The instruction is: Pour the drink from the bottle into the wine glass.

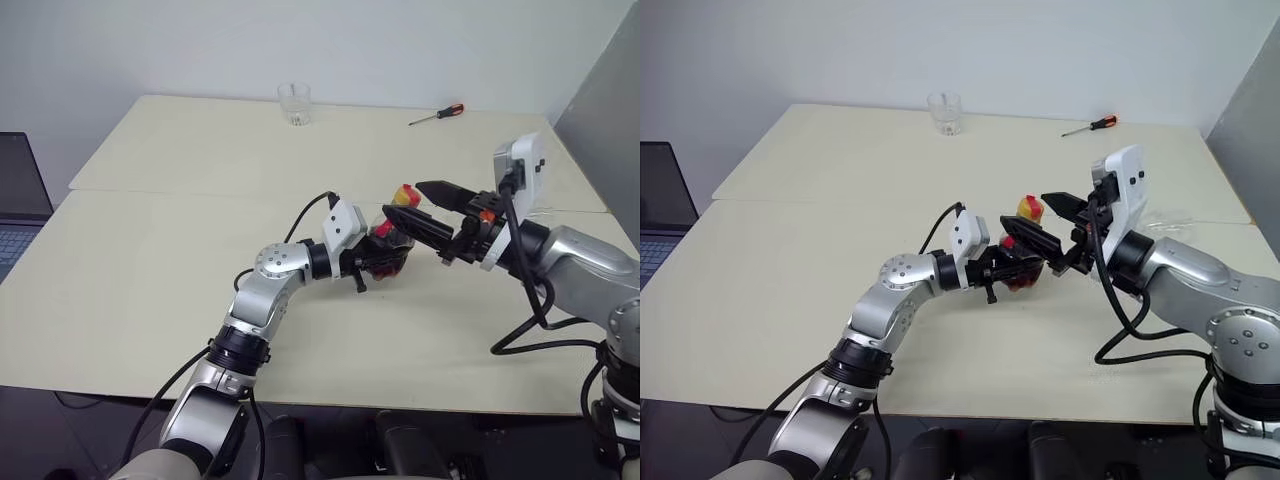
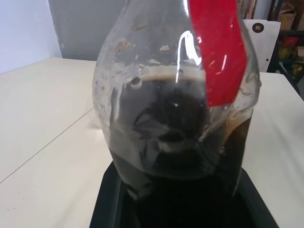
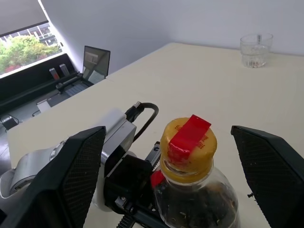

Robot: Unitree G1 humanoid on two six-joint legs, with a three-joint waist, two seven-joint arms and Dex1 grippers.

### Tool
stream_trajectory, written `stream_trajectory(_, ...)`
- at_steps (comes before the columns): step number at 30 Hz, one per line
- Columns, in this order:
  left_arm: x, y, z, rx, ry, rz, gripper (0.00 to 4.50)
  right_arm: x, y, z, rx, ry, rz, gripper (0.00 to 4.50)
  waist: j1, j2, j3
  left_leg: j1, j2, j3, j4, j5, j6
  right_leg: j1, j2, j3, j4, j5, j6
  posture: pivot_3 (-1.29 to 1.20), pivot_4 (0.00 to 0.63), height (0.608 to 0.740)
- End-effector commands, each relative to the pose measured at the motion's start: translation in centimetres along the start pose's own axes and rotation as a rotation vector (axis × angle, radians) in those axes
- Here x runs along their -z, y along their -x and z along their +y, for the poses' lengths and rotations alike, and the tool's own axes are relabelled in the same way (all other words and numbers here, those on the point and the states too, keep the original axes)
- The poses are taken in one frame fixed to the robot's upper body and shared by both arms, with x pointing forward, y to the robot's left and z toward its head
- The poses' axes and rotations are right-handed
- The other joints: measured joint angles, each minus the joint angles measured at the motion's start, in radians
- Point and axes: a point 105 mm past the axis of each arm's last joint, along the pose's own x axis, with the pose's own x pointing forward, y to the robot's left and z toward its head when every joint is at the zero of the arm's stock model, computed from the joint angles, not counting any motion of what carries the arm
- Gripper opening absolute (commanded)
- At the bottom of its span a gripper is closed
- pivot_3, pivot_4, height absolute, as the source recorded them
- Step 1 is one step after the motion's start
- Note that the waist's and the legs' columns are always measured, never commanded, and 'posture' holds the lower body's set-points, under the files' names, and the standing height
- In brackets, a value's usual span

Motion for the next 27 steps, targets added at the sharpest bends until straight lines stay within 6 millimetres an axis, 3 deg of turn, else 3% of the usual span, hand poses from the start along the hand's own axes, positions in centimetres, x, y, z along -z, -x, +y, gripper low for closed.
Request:
stream_trajectory(1,-1.98,-0.33,-0.15,0.013,-0.081,-0.056,0.9,-1.0,0.01,0.25,-0.005,0.034,-0.035,4.13,0.0,0.0,0.0,0.0,0.0,0.0,0.0,0.0,0.0,0.0,0.0,0.0,0.0,0.0,0.0,0.0,0.15,0.74)
stream_trajectory(4,-1.99,-0.33,-0.22,0.014,-0.095,-0.058,0.9,-1.0,-0.06,0.13,-0.002,0.037,-0.032,3.24,0.0,0.0,0.0,0.0,0.0,0.0,0.0,0.0,0.0,0.0,0.0,0.0,0.0,0.0,0.0,0.0,0.15,0.74)
stream_trajectory(12,-1.84,-0.33,-0.31,0.015,-0.112,-0.057,0.9,-1.34,-0.06,0.16,-0.008,0.035,-0.046,3.2,0.0,0.0,0.0,0.0,0.0,0.0,0.0,0.0,0.0,0.0,0.0,0.0,0.0,0.0,0.0,0.0,0.15,0.74)
stream_trajectory(15,-1.73,-0.33,-0.38,0.022,-0.117,-0.052,0.9,-1.4,-0.04,0.16,-0.008,0.034,-0.048,2.57,0.0,0.0,0.0,0.0,0.0,0.0,0.0,0.0,0.0,0.0,0.0,0.0,0.0,0.0,0.0,0.0,0.15,0.74)
stream_trajectory(19,-1.62,-0.31,-0.36,0.026,-0.134,-0.047,0.9,-1.49,-0.01,0.35,-0.018,0.029,-0.056,1.23,0.0,0.0,0.0,0.0,0.0,0.0,0.0,0.0,0.0,0.0,0.0,0.0,0.0,0.0,0.0,0.0,0.15,0.74)
stream_trajectory(27,-1.38,-0.33,-0.48,0.031,-0.14,-0.043,0.9,-1.75,0.22,0.49,-0.023,0.029,-0.069,1.21,0.0,0.0,0.0,0.0,0.0,0.0,0.0,0.0,0.0,0.0,0.0,0.0,0.0,0.0,0.0,0.0,0.15,0.74)
